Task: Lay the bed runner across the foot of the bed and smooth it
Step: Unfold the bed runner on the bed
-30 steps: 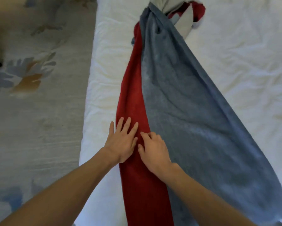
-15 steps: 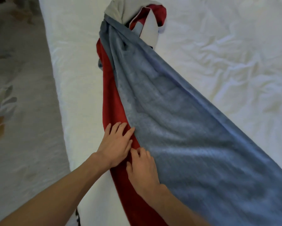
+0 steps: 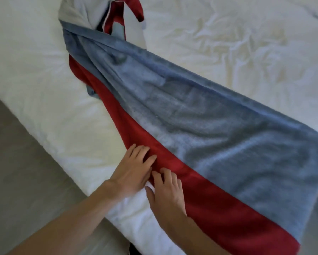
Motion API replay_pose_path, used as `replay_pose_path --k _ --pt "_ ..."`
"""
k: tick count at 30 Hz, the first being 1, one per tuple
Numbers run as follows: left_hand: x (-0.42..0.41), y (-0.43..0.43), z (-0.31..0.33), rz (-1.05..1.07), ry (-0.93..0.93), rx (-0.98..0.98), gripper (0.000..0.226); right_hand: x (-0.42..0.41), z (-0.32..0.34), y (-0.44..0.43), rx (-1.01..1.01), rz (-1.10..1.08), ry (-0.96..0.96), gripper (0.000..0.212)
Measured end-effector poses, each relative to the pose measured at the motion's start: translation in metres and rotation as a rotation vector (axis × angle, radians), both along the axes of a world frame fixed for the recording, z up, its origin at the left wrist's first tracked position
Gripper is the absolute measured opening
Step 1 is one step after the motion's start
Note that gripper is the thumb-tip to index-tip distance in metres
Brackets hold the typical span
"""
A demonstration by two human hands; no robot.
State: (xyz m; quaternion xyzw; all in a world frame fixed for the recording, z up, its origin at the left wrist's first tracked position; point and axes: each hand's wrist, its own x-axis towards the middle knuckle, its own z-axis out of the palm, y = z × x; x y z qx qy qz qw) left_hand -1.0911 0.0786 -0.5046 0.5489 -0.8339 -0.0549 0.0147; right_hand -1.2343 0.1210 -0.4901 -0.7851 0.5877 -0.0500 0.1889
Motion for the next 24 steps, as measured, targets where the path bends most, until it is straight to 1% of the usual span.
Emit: replay_pose_path --k 2,5,8,11,14,18,19,21,22,24 --pt "0.013 -0.003 0.002 -0.063 -0.011 -0.014 0.037 0.01 0.001 0.0 -0.034 -0.056 0.015 0.038" --pt "0.03 -0.013 0.005 -0.157 -0.04 -0.024 0.036 0.021 -0.002 -0.003 -0.166 -0.117 0.045 0.028" --pt "0.044 -0.024 0.007 -0.222 -0.076 -0.013 0.04 0.025 -0.01 -0.006 -0.286 -0.092 0.123 0.025" --pt "0.055 -0.034 0.01 -0.289 -0.127 0.014 0.048 0.029 -0.015 -0.009 -0.346 -0.04 0.199 0.031" --pt "0.061 -0.037 0.01 -0.355 -0.138 0.019 0.056 0.032 -0.015 -0.011 -0.343 -0.075 0.261 0.033" --pt "0.061 -0.046 0.013 -0.404 -0.137 -0.032 0.061 0.037 -0.005 -0.007 -0.341 -0.226 0.254 0.038" --pt "0.06 -0.047 0.014 -0.398 -0.118 -0.038 0.059 0.038 -0.003 -0.006 -0.349 -0.239 0.254 0.037" --pt "0.059 -0.045 0.018 -0.367 -0.068 -0.039 0.049 0.04 0.003 -0.001 -0.329 -0.236 0.281 0.024" --pt "0.058 -0.044 0.02 -0.346 -0.037 -0.042 0.043 0.041 0.005 0.002 -0.296 -0.24 0.296 0.025" --pt "0.058 -0.039 0.024 -0.316 0.027 -0.037 0.032 0.046 0.011 0.007 -0.22 -0.27 0.296 0.038"
